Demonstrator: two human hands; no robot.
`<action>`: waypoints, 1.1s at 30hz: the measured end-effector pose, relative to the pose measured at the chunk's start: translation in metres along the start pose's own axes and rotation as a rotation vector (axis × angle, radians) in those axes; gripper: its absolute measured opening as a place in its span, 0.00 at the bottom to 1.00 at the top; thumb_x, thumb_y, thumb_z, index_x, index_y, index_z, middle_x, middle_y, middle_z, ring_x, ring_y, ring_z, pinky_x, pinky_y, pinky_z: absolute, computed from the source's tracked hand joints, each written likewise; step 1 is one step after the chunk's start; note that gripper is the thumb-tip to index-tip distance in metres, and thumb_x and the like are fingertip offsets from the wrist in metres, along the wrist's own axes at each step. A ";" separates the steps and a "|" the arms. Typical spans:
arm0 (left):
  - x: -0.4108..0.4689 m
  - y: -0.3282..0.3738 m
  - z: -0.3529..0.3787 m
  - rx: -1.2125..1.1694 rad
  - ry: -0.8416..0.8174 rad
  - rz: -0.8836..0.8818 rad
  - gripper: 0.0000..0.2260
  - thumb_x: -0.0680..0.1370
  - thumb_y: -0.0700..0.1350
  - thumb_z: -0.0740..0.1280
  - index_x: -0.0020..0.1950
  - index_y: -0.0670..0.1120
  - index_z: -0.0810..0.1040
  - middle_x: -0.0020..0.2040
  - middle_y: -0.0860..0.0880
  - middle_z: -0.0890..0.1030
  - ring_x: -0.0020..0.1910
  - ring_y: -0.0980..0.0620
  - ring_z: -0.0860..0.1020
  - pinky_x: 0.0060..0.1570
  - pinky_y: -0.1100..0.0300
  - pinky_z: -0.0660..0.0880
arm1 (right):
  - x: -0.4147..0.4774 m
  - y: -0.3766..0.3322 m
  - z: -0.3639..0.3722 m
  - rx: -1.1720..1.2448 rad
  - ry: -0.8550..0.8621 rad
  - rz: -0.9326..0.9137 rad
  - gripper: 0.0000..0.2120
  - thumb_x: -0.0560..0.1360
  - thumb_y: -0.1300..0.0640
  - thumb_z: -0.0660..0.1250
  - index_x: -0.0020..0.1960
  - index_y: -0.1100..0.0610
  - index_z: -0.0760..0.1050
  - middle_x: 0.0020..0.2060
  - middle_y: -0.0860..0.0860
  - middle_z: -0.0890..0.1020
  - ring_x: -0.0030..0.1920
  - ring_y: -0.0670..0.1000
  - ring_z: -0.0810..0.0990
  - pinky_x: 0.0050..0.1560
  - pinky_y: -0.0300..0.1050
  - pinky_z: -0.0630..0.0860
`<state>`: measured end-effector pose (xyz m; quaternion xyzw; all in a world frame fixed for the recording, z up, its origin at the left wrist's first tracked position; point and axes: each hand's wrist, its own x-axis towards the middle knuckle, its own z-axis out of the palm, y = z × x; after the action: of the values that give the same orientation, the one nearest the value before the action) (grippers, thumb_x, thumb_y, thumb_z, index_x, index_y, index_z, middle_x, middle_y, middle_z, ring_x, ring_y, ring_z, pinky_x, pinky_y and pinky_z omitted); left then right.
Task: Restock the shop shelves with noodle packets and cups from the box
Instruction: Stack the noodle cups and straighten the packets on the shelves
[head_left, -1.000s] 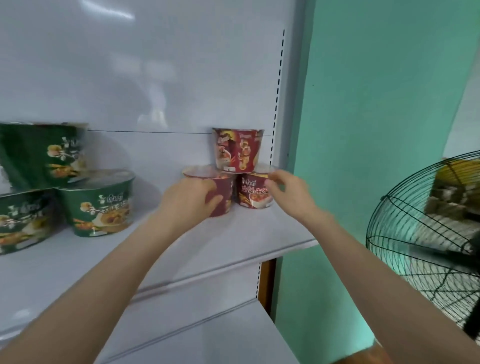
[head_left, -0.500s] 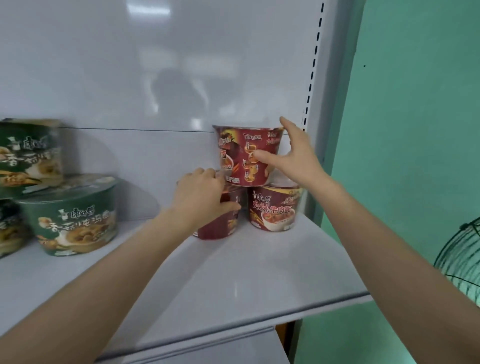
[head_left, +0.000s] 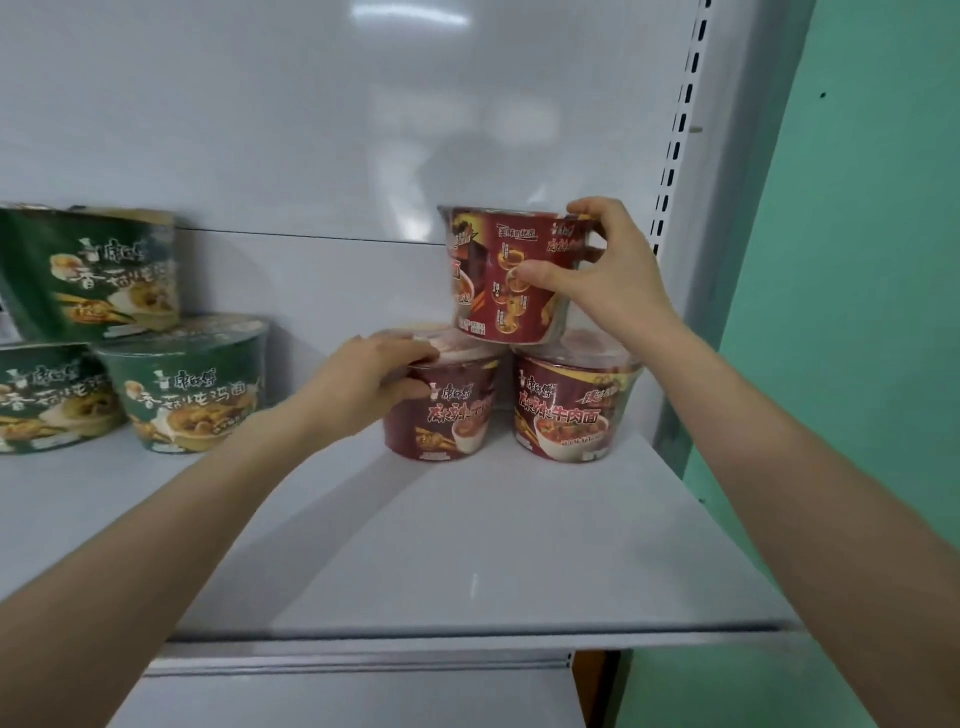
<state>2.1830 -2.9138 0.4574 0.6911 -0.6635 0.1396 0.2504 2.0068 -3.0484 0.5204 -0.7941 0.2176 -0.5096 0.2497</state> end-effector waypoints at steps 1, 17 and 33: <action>-0.002 -0.003 -0.002 -0.018 0.011 -0.024 0.16 0.73 0.44 0.65 0.59 0.40 0.78 0.58 0.43 0.79 0.54 0.44 0.78 0.47 0.62 0.68 | 0.001 -0.001 -0.001 0.010 0.001 -0.001 0.34 0.64 0.50 0.76 0.65 0.54 0.65 0.52 0.42 0.71 0.53 0.43 0.73 0.48 0.29 0.69; 0.006 -0.003 -0.003 -0.007 0.036 -0.001 0.14 0.76 0.35 0.65 0.61 0.41 0.77 0.57 0.44 0.79 0.56 0.44 0.76 0.47 0.64 0.67 | 0.007 0.002 0.000 0.031 0.046 0.023 0.33 0.64 0.50 0.76 0.64 0.54 0.66 0.52 0.43 0.72 0.53 0.43 0.73 0.45 0.26 0.69; 0.008 -0.001 0.010 -0.075 0.026 -0.012 0.13 0.75 0.40 0.67 0.59 0.40 0.75 0.58 0.42 0.76 0.56 0.45 0.74 0.48 0.65 0.65 | 0.004 -0.002 0.001 0.037 0.042 0.030 0.33 0.64 0.50 0.76 0.65 0.54 0.66 0.51 0.43 0.71 0.53 0.44 0.73 0.46 0.28 0.70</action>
<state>2.1838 -2.9256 0.4533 0.6834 -0.6607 0.1219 0.2858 2.0096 -3.0491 0.5234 -0.7751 0.2253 -0.5264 0.2673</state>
